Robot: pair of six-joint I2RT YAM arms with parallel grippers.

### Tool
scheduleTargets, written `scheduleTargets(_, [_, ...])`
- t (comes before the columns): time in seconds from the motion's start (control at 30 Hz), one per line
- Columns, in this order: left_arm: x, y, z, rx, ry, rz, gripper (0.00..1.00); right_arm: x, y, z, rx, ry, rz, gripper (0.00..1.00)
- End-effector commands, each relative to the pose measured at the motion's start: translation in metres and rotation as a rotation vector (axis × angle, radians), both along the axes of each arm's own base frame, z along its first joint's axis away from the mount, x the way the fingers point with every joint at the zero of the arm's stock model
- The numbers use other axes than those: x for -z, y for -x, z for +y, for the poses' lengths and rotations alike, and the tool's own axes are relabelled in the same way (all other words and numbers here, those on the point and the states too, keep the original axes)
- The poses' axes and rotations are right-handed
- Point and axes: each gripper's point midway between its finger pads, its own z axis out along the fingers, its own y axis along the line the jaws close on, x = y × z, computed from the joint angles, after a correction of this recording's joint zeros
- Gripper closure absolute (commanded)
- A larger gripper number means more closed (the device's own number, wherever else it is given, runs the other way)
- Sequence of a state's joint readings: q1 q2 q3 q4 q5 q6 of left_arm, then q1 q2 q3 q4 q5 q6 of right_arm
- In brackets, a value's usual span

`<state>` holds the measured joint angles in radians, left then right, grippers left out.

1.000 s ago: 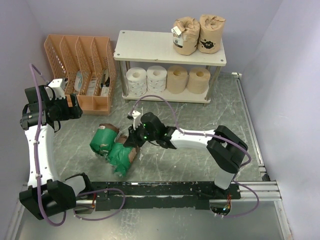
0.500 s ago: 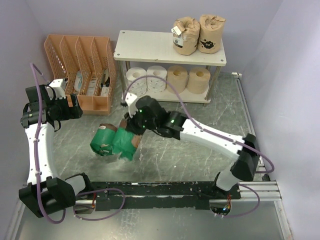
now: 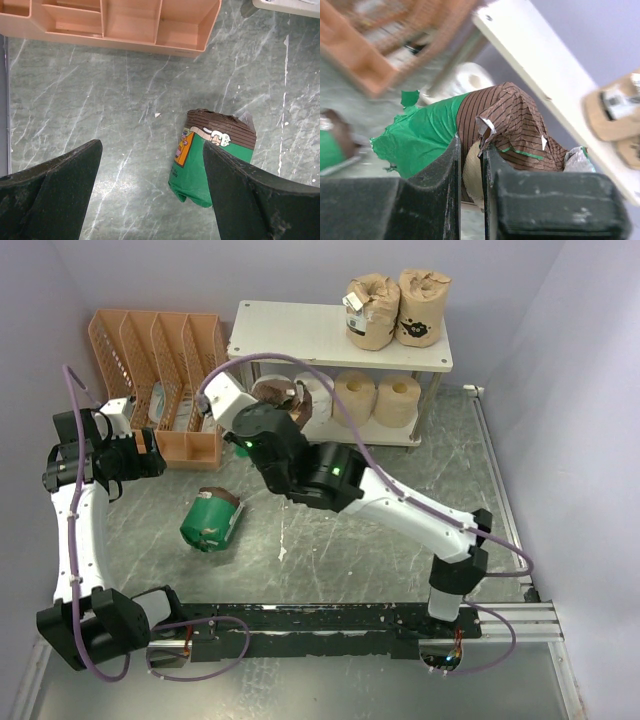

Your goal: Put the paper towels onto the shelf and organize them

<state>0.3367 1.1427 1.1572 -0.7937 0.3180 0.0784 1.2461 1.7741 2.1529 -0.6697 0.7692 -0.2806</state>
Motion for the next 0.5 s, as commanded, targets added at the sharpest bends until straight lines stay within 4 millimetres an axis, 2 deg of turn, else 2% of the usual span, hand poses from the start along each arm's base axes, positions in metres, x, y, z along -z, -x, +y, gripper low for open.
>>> scheduleTargets(0.0, [-0.007,-0.004,0.004,-0.005,-0.012,-0.029,0.06,-0.039,-0.024,-0.041,0.230,0.232,-0.244,1.00])
scheduleTargets(0.03, [-0.007,-0.004,0.005,-0.005,-0.014,-0.029,0.06,-0.043,-0.026,-0.043,0.235,0.287,-0.297,1.00])
scheduleTargets(0.13, [-0.004,-0.004,0.005,-0.005,-0.015,-0.022,0.06,-0.077,-0.028,-0.051,0.261,0.251,-0.455,1.00])
scheduleTargets(0.3, [-0.004,-0.006,0.003,0.003,-0.002,-0.017,0.06,-0.116,-0.047,-0.053,0.288,0.264,-0.516,1.00])
scheduleTargets(0.47, [-0.005,-0.008,0.002,0.008,0.008,-0.018,0.06,-0.143,-0.066,-0.053,0.258,0.290,-0.613,1.00])
